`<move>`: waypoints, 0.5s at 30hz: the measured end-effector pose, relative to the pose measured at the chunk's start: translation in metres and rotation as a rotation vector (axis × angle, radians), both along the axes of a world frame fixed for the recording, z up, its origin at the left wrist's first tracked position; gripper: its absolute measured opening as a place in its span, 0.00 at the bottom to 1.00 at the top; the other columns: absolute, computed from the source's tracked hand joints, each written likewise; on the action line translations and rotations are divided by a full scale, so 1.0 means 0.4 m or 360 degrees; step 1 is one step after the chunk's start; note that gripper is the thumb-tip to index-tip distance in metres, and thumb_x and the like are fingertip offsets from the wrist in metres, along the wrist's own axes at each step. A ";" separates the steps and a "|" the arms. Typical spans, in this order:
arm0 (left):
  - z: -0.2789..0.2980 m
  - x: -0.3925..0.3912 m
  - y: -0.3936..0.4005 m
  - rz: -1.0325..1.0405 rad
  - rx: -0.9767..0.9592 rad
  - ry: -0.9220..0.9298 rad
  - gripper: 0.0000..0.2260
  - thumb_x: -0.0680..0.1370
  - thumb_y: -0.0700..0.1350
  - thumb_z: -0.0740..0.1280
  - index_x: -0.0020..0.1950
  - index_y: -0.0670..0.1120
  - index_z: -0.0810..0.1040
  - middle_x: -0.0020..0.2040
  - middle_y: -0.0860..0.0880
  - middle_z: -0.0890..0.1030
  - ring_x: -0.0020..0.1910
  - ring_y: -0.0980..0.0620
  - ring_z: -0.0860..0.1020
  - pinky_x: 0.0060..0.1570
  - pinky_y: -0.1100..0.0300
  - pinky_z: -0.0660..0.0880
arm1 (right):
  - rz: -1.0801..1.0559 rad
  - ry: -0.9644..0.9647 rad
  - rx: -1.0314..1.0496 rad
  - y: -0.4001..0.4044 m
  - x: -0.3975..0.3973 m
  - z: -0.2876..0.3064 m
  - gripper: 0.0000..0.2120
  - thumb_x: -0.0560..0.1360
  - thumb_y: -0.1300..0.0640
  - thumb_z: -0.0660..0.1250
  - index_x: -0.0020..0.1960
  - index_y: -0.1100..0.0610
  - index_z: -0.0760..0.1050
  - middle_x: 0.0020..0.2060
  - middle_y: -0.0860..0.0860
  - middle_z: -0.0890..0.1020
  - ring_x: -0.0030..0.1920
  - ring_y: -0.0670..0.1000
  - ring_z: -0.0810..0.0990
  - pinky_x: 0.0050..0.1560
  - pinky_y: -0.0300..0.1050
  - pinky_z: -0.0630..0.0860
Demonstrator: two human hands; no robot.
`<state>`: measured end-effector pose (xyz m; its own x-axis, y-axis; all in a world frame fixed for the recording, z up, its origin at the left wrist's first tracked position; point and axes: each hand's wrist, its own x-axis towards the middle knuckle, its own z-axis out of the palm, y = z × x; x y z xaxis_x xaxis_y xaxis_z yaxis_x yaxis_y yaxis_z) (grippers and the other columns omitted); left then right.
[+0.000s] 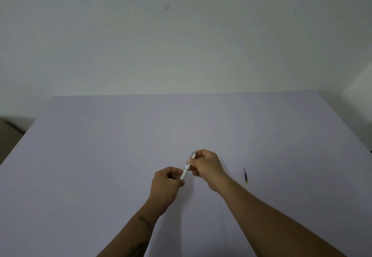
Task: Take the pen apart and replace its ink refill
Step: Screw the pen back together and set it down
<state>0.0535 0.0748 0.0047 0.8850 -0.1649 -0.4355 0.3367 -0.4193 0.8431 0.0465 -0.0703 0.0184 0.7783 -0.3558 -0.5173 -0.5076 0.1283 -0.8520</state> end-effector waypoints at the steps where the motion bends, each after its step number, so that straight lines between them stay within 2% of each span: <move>1: 0.002 -0.004 -0.005 0.0015 -0.0001 -0.0011 0.08 0.71 0.33 0.71 0.44 0.45 0.84 0.37 0.47 0.81 0.34 0.51 0.76 0.34 0.59 0.74 | 0.0010 -0.0013 -0.0022 -0.002 0.000 0.003 0.08 0.77 0.68 0.65 0.45 0.57 0.78 0.41 0.55 0.86 0.39 0.51 0.85 0.39 0.42 0.80; 9: 0.008 -0.011 -0.024 -0.0003 0.0057 -0.0162 0.07 0.72 0.35 0.73 0.48 0.44 0.82 0.40 0.47 0.82 0.36 0.53 0.77 0.33 0.67 0.72 | -0.0003 0.0036 0.0012 -0.017 -0.003 0.000 0.05 0.77 0.66 0.67 0.46 0.60 0.81 0.44 0.59 0.86 0.40 0.52 0.84 0.43 0.45 0.83; 12: 0.006 -0.009 -0.031 -0.0021 0.0122 -0.0237 0.07 0.73 0.35 0.73 0.48 0.45 0.81 0.40 0.49 0.81 0.34 0.54 0.76 0.32 0.68 0.71 | -0.0007 0.0074 0.0035 -0.011 -0.005 -0.008 0.03 0.76 0.65 0.69 0.49 0.62 0.81 0.47 0.62 0.86 0.41 0.53 0.83 0.41 0.45 0.82; 15: -0.004 -0.017 -0.035 -0.0032 0.0154 -0.0336 0.08 0.72 0.35 0.73 0.47 0.46 0.80 0.39 0.50 0.80 0.35 0.53 0.76 0.33 0.68 0.72 | 0.0019 0.0077 0.0019 -0.010 -0.004 -0.010 0.04 0.76 0.65 0.69 0.49 0.62 0.81 0.45 0.60 0.86 0.40 0.53 0.83 0.40 0.44 0.81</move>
<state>0.0467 0.0606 0.0032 0.9550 -0.1500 -0.2558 0.1479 -0.5067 0.8494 0.0450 -0.0742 0.0143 0.7566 -0.3401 -0.5585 -0.5497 0.1318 -0.8249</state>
